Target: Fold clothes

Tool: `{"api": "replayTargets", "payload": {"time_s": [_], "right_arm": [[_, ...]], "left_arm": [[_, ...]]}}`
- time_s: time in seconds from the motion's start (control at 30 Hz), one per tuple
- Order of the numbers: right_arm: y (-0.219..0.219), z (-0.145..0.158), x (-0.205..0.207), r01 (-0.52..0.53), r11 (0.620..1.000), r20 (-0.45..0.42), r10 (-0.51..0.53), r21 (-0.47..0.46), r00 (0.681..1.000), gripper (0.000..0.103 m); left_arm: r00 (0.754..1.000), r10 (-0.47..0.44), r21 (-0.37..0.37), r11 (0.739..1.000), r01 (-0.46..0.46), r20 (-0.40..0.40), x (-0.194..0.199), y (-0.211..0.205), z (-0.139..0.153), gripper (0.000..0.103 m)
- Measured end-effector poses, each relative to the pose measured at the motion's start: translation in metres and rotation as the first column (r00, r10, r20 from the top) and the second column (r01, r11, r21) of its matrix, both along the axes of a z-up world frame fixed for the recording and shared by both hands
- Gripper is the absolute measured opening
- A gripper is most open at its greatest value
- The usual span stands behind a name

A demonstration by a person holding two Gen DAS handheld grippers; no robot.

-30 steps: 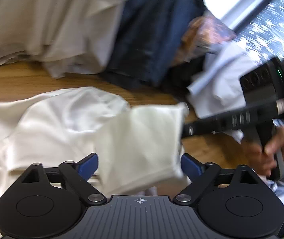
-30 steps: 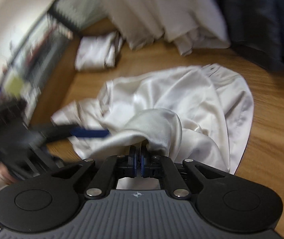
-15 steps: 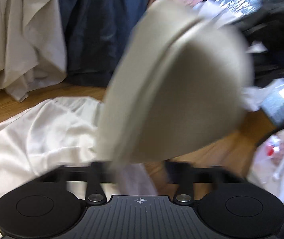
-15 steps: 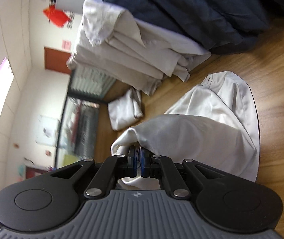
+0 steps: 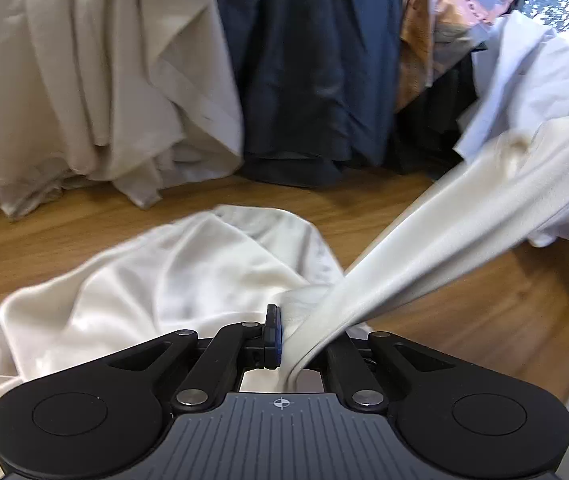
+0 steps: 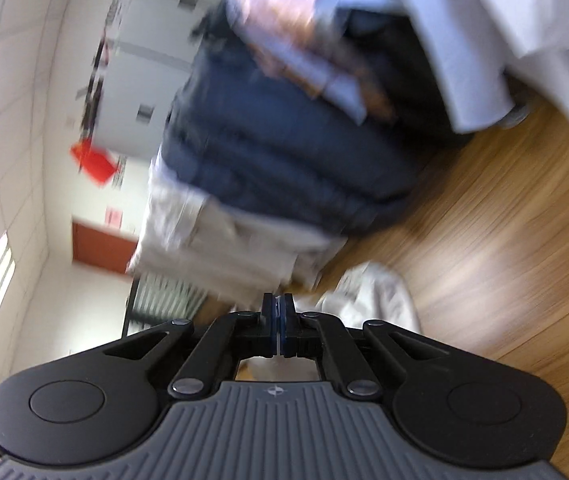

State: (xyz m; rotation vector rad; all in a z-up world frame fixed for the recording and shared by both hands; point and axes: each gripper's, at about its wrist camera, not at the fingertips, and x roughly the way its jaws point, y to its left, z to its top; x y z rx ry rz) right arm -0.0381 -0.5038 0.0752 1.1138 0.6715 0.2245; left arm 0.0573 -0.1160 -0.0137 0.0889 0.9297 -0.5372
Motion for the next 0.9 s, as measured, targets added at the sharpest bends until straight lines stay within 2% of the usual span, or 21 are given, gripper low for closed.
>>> {"api": "replayTargets", "payload": {"time_s": [0.03, 0.13, 0.17, 0.23, 0.27, 0.37, 0.4, 0.47, 0.53, 0.57, 0.67, 0.8, 0.87, 0.9], "right_arm": [[-0.006, -0.001, -0.003, 0.013, 1.0, -0.001, -0.013, -0.01, 1.0, 0.002], [-0.012, -0.004, -0.004, -0.004, 0.984, -0.043, -0.003, -0.176, 0.999, 0.002], [-0.011, -0.007, -0.003, -0.029, 0.966, -0.074, 0.01, -0.259, 0.997, 0.002], [-0.007, -0.017, -0.002, -0.073, 0.928, -0.113, 0.033, -0.365, 0.993, 0.002], [-0.006, -0.023, -0.002, -0.093, 0.91, -0.136, 0.041, -0.405, 0.99, 0.002], [-0.002, -0.048, 0.0, -0.148, 0.882, -0.209, 0.058, -0.447, 0.976, 0.003], [0.005, -0.058, 0.0, -0.209, 0.846, -0.254, 0.09, -0.491, 0.963, 0.004], [0.02, -0.079, 0.001, -0.342, 0.745, -0.357, 0.149, -0.573, 0.922, 0.009], [0.031, -0.1, -0.005, -0.461, 0.67, -0.445, 0.212, -0.582, 0.87, 0.012], [0.034, -0.108, -0.011, -0.495, 0.646, -0.472, 0.229, -0.581, 0.852, 0.015], [0.038, -0.12, -0.028, -0.528, 0.642, -0.488, 0.262, -0.557, 0.833, 0.017], [0.049, -0.126, -0.04, -0.505, 0.658, -0.421, 0.299, -0.559, 0.856, 0.018], [0.062, -0.131, -0.039, -0.524, 0.634, -0.391, 0.353, -0.569, 0.85, 0.021], [0.069, -0.132, -0.038, -0.542, 0.606, -0.383, 0.383, -0.582, 0.84, 0.021]], "left_arm": [[1.0, -0.013, -0.004, 1.0, 0.013, -0.01, -0.001, -0.003, 0.0, 0.004], [0.997, -0.062, 0.014, 0.998, 0.062, -0.039, -0.011, -0.011, -0.004, 0.004], [0.997, -0.068, 0.018, 0.997, 0.069, -0.044, -0.015, -0.013, -0.006, 0.004], [0.997, -0.064, 0.036, 0.997, 0.066, -0.051, -0.022, -0.013, -0.01, 0.004], [0.997, -0.062, 0.045, 0.997, 0.065, -0.054, -0.025, -0.014, -0.012, 0.004], [0.996, -0.061, 0.067, 0.996, 0.065, -0.062, -0.031, -0.014, -0.015, 0.004], [0.995, -0.066, 0.082, 0.994, 0.072, -0.068, -0.033, -0.014, -0.017, 0.004], [0.993, -0.076, 0.108, 0.99, 0.086, -0.095, -0.037, -0.013, -0.024, 0.004], [0.99, -0.081, 0.133, 0.987, 0.096, -0.116, -0.042, -0.011, -0.03, 0.004], [0.989, -0.084, 0.14, 0.985, 0.101, -0.122, -0.044, -0.009, -0.033, 0.005], [0.985, -0.086, 0.172, 0.979, 0.111, -0.146, -0.052, -0.004, -0.041, 0.005], [0.979, -0.075, 0.196, 0.974, 0.113, -0.191, -0.056, 0.004, -0.049, 0.008], [0.977, -0.078, 0.209, 0.97, 0.12, -0.197, -0.055, 0.004, -0.05, 0.009], [0.977, -0.079, 0.216, 0.969, 0.123, -0.2, -0.055, 0.003, -0.05, 0.01]]}}
